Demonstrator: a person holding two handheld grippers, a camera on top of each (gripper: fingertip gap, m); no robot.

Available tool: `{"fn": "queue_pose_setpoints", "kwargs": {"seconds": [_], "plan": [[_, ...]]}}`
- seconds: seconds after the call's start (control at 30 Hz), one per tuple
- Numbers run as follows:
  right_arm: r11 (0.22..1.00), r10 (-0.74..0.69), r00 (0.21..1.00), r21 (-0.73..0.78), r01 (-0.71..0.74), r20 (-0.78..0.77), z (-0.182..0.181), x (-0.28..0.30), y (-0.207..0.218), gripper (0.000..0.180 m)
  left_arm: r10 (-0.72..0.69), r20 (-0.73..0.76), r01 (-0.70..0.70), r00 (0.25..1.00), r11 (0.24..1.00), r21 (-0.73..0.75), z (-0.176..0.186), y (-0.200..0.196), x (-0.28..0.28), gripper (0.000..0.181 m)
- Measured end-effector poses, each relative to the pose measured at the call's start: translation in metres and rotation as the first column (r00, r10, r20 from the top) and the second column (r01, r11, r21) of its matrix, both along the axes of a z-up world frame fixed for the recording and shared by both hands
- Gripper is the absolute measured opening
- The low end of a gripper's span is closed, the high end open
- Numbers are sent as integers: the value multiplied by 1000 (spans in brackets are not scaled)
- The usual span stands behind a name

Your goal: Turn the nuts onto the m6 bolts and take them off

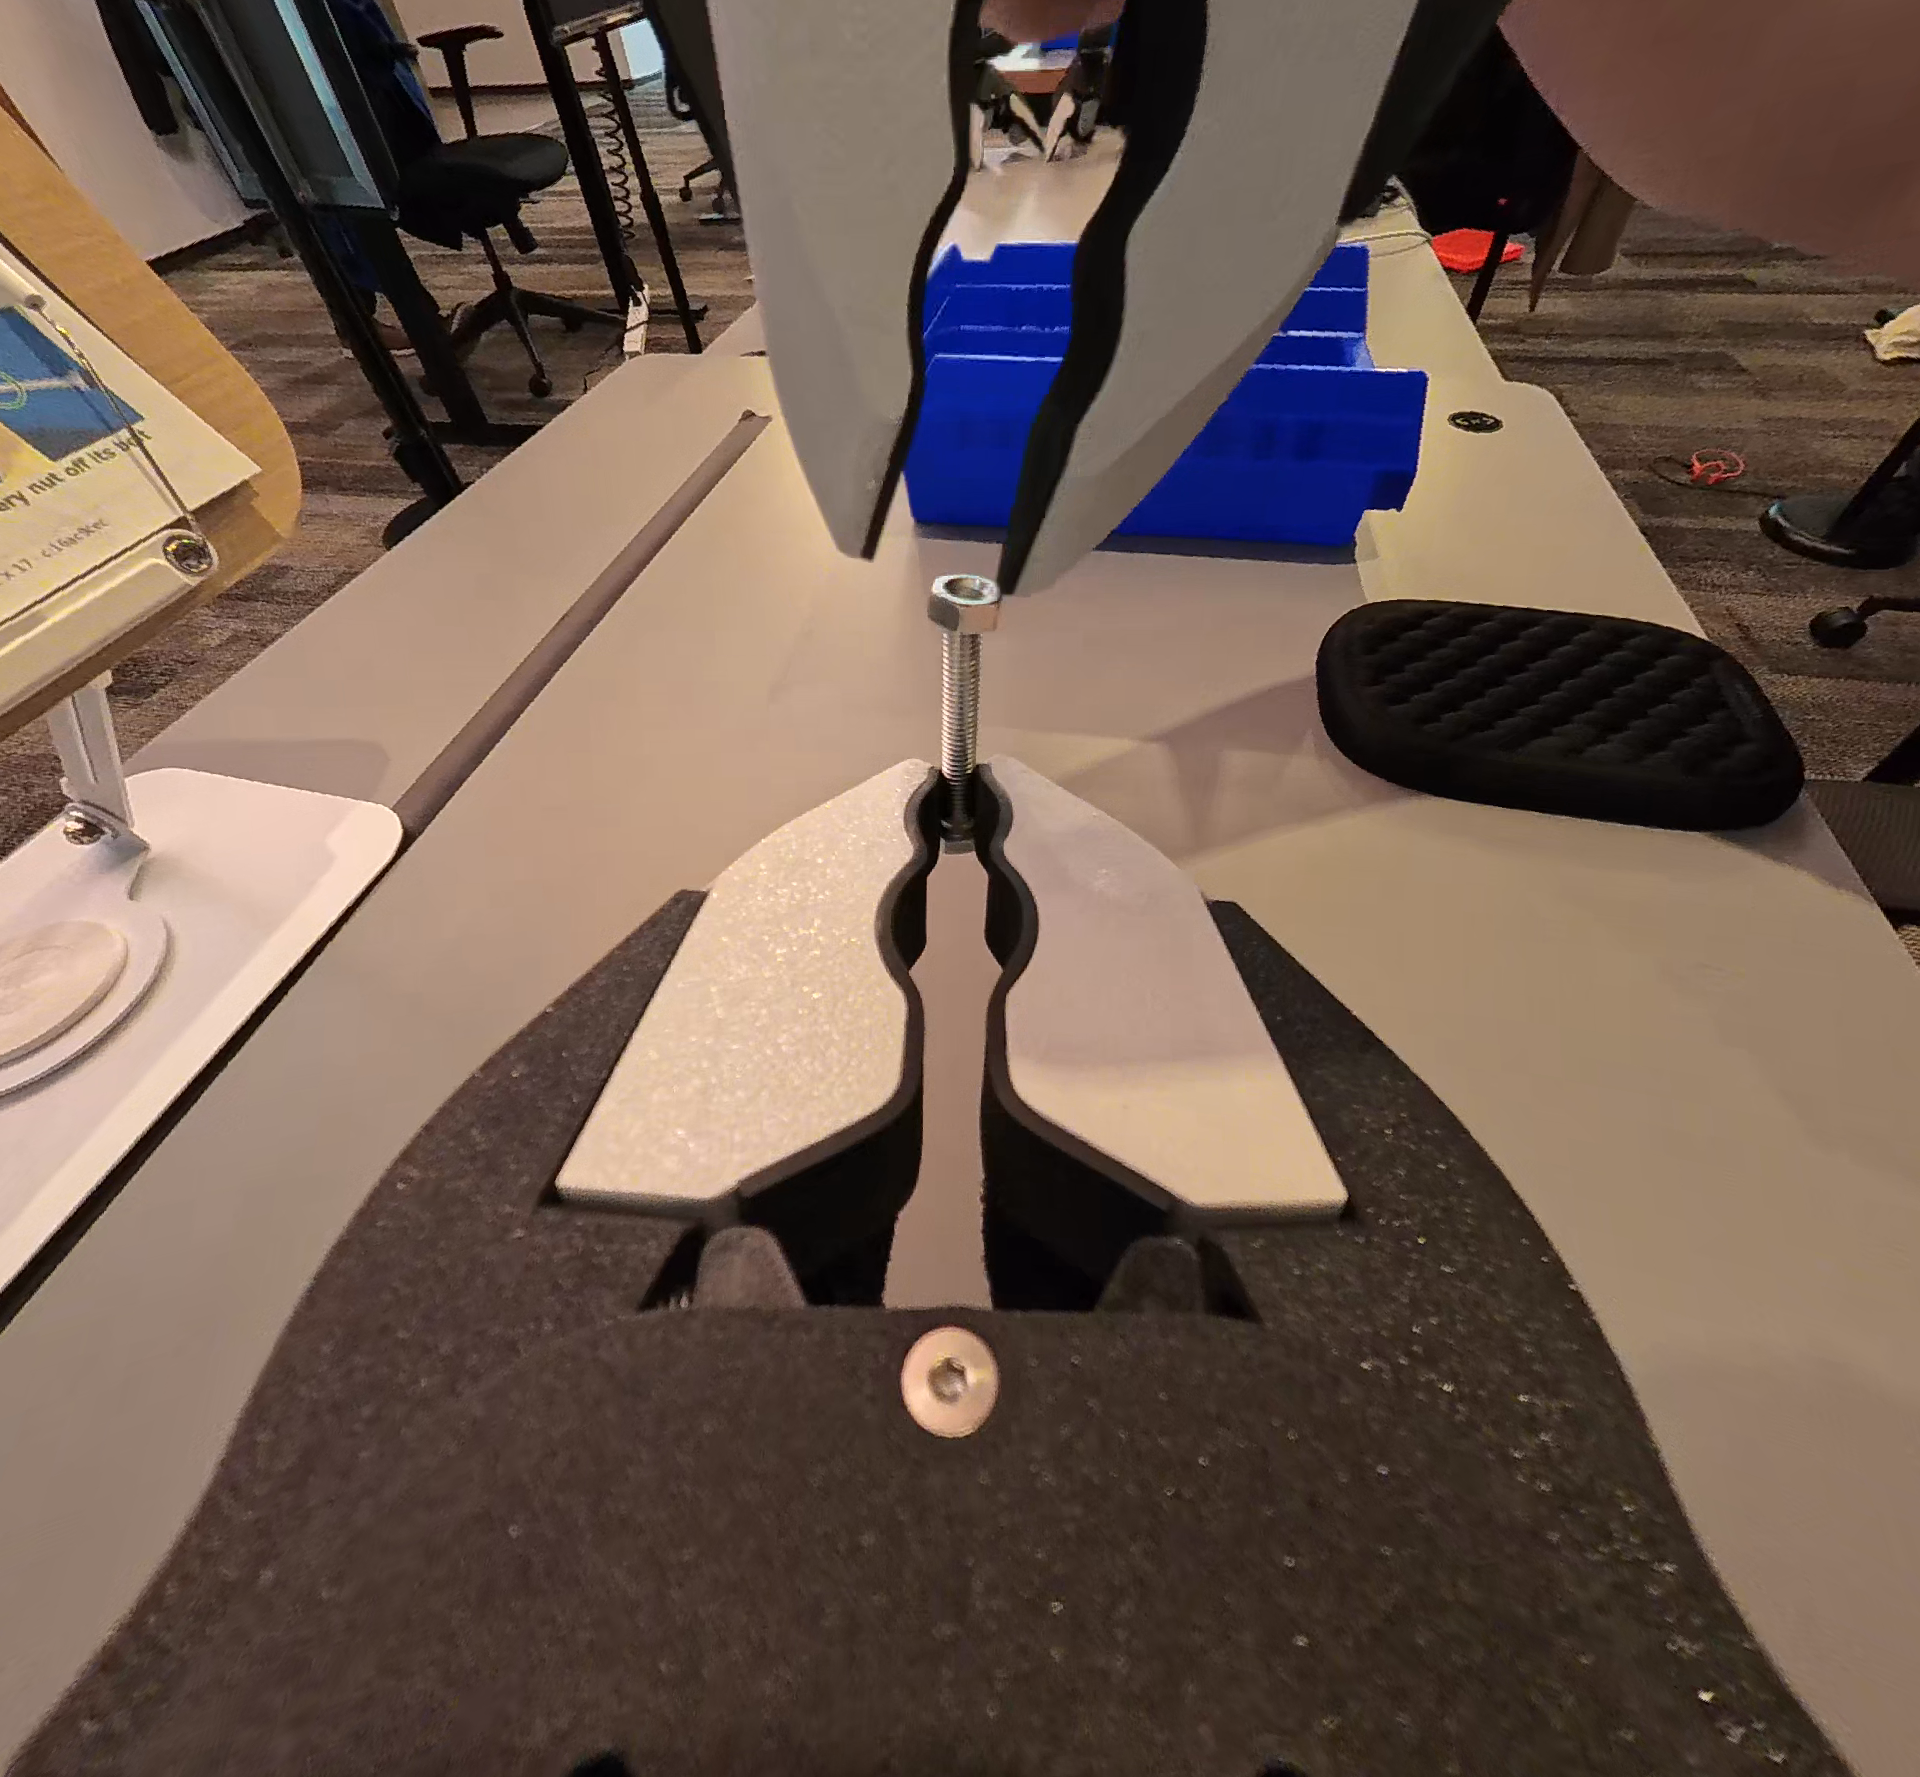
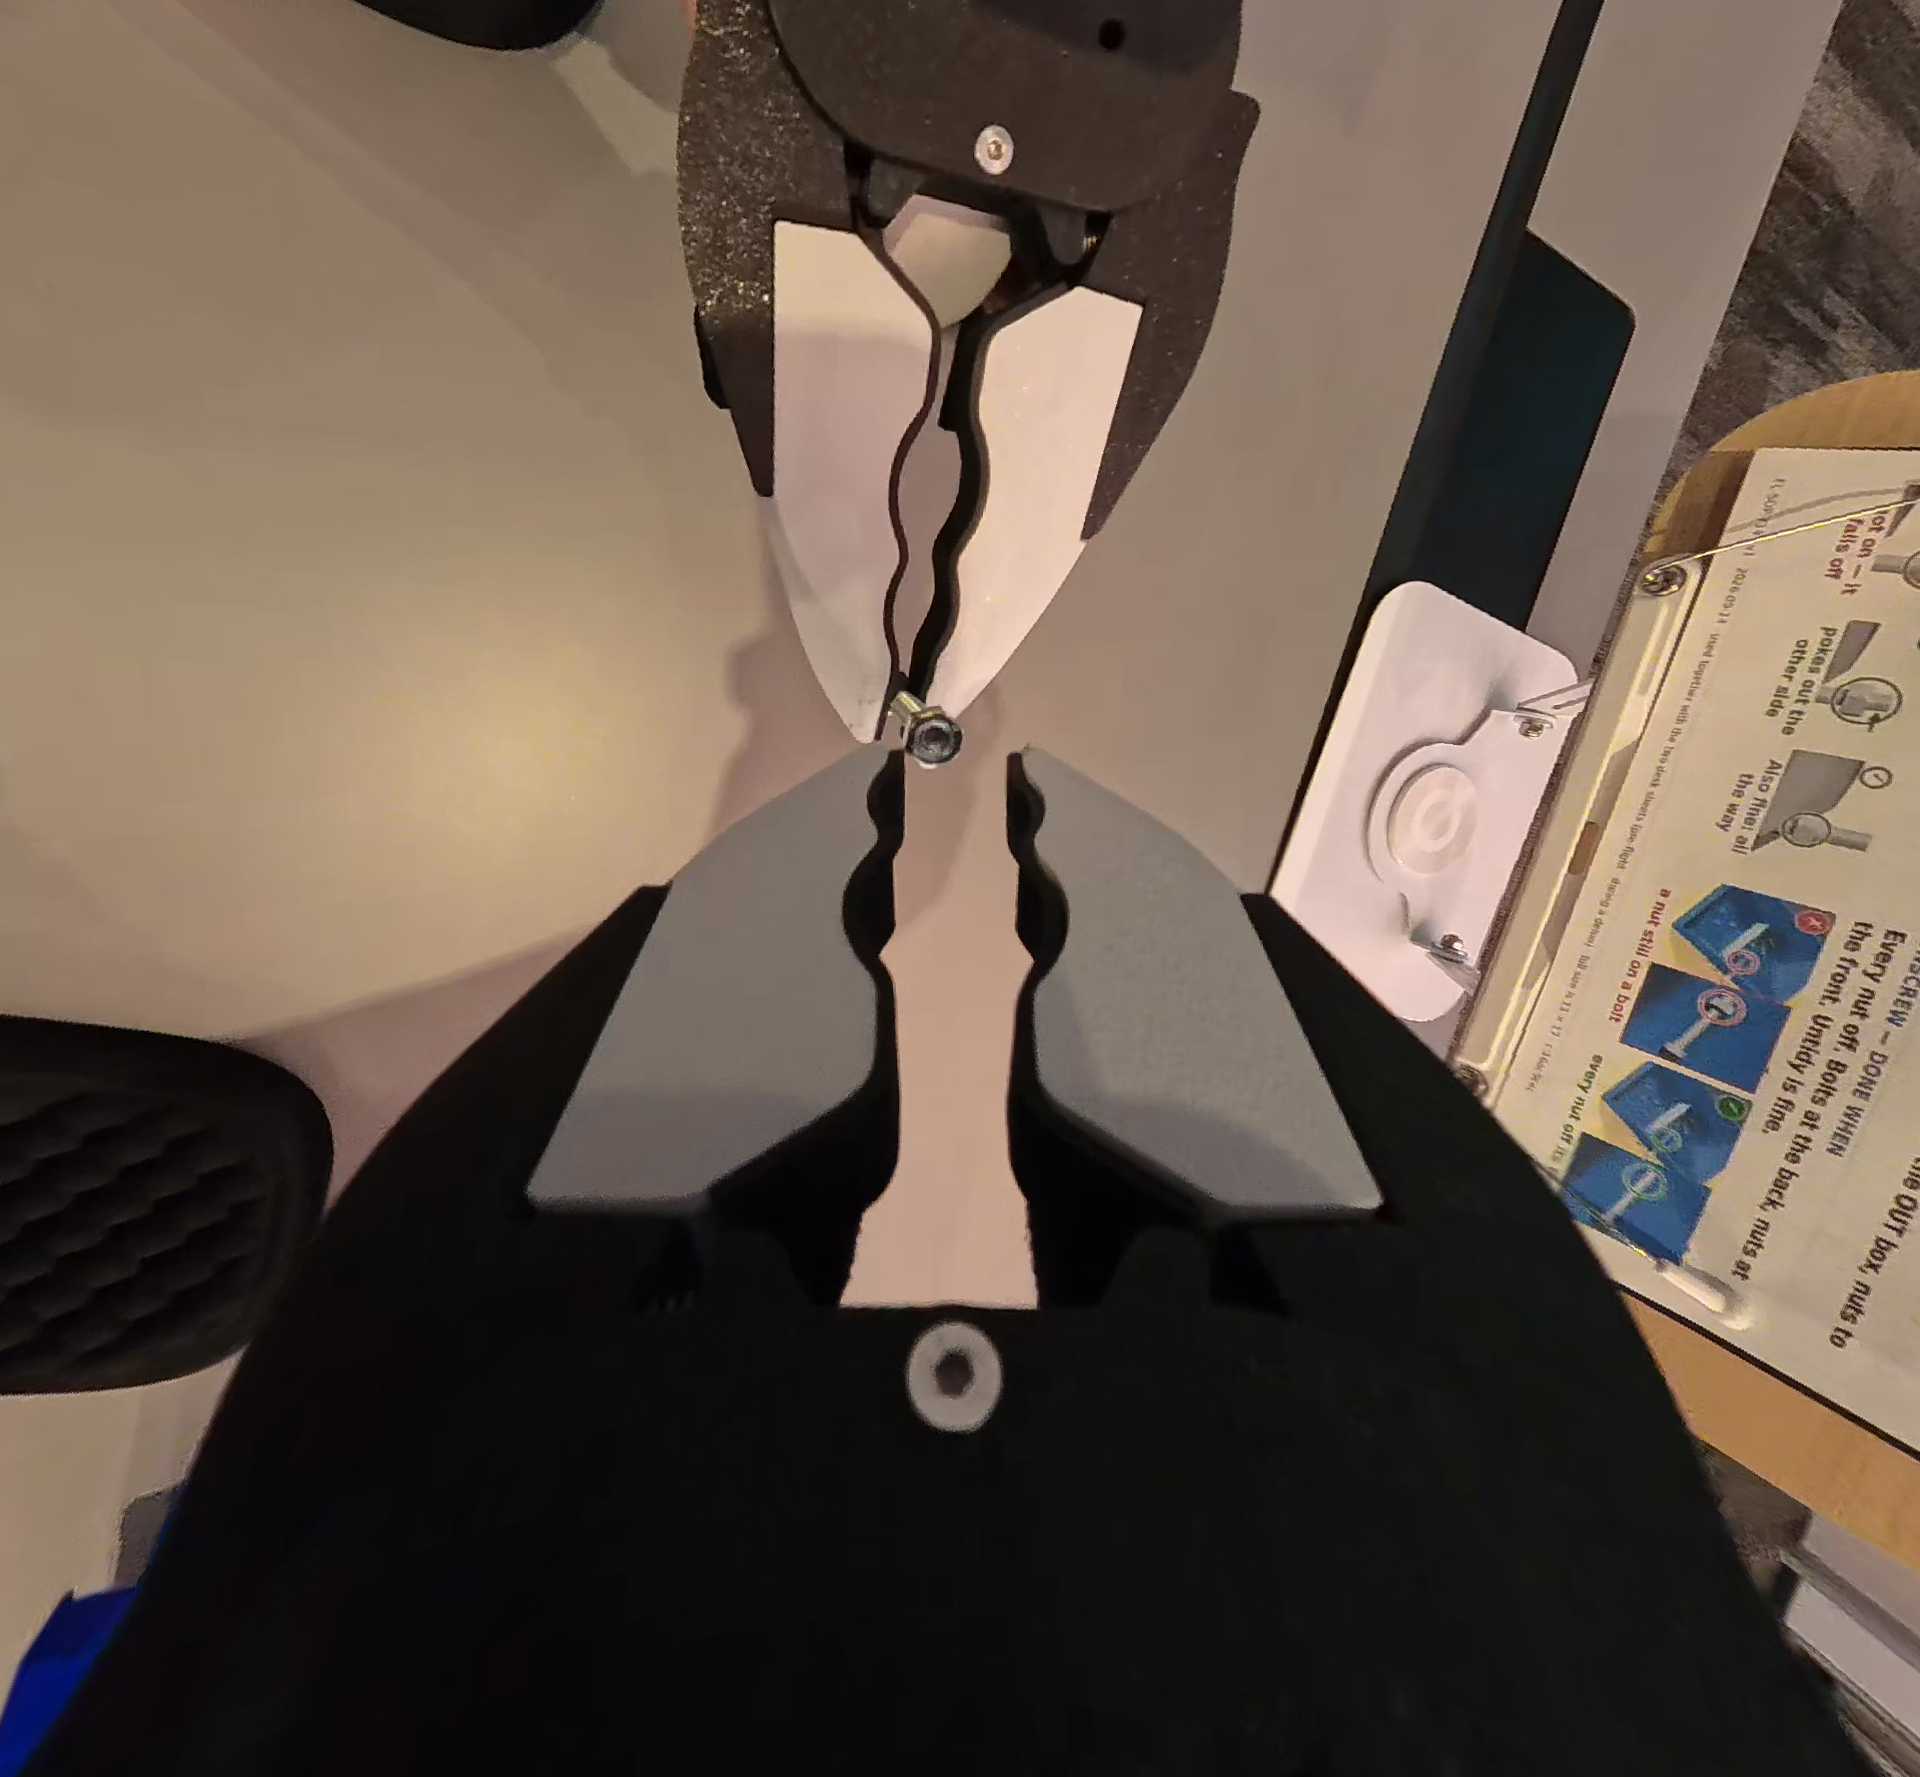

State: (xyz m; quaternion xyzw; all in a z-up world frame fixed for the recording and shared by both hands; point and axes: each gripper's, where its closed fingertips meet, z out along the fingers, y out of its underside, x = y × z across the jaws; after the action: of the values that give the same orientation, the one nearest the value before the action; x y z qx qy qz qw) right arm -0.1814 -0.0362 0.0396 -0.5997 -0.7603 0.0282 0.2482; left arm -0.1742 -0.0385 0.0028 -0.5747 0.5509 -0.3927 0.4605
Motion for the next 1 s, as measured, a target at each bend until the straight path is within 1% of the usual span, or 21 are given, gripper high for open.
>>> {"fn": "queue_pose_setpoints", "kwargs": {"seconds": [0.37,0.63,0.83,1.0], "plan": [[999,-24,999,-41,23,-28,-2,-3,-1,16,4,6,-4,1000,1000,1,2,0,0,5],[998,-30,999,-63,27,-44,-3,-3,-2,11,16,3,-16,1000,1000,8,2,2,0,5],[988,-133,987,-94,124,-92,1,-3,7,11,93,2,-93,996,996,12,6,11,0,5],[960,-263,957,-131,247,-123,3,-2,15,10,185,-21,-184,983,983,28,8,21,0,5]]}}
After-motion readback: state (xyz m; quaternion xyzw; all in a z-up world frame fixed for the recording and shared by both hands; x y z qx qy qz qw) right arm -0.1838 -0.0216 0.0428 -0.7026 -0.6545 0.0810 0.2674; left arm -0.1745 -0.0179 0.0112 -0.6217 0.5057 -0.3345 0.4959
